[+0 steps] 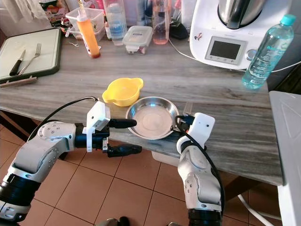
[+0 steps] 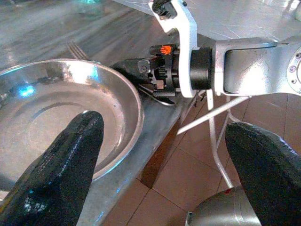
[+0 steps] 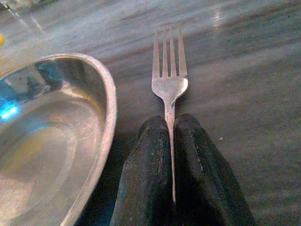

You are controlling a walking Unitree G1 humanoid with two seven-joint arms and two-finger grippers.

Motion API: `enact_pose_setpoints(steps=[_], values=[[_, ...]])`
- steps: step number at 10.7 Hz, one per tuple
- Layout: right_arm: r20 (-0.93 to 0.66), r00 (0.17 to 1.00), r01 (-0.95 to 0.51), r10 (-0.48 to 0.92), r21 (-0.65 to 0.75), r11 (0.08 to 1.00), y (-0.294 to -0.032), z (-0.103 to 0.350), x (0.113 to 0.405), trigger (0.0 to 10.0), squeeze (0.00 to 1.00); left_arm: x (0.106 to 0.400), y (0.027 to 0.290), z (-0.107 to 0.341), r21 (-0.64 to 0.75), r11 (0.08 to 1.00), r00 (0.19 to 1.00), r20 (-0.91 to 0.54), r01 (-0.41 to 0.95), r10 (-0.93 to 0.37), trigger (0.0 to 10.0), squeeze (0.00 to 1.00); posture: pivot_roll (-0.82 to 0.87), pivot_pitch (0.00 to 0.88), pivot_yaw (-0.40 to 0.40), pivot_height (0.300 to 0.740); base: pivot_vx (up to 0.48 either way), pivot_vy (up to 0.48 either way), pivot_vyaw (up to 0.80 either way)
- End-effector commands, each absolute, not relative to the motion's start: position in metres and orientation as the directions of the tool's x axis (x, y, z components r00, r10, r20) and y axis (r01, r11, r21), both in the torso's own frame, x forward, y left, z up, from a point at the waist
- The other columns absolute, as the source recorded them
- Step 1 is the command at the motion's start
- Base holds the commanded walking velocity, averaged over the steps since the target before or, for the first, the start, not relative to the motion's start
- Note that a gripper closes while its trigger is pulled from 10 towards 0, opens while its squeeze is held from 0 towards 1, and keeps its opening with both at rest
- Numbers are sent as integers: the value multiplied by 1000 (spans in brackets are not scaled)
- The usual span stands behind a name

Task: Setting the table

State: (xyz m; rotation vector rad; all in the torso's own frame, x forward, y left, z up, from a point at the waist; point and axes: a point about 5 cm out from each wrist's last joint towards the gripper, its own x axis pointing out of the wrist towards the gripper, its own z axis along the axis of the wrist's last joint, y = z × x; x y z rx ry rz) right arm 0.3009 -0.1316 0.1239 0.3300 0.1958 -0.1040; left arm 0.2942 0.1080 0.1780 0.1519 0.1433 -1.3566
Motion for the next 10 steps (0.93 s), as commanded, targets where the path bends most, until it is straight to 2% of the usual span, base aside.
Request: enact_pose_setpoints(steps=[1,3,4,5,10], values=[[-287,958,115,-13,341,933,-111,107,290,10000,0,291,107,178,37,190,193,-204,981,-960,10000,0,-8,132,73,740,0,0,0],[-310,950,128,-23,320,939,-114,105,287,10000,0,291,106,178,37,188,191,-206,982,-960,10000,0,-15,137,73,740,0,0,0],[-324,945,146,-47,291,946,-117,104,285,10000,698,291,105,178,37,185,189,-208,982,-960,10000,0,-17,137,74,740,0,0,0],[-325,943,154,-67,249,956,-120,104,284,10000,1000,291,104,177,37,183,187,-208,982,-960,10000,0,-18,136,74,740,0,0,0],[-311,943,179,-121,167,970,-128,107,281,10000,1000,290,102,177,39,180,184,-206,983,-961,10000,0,-18,133,77,740,0,0,0]])
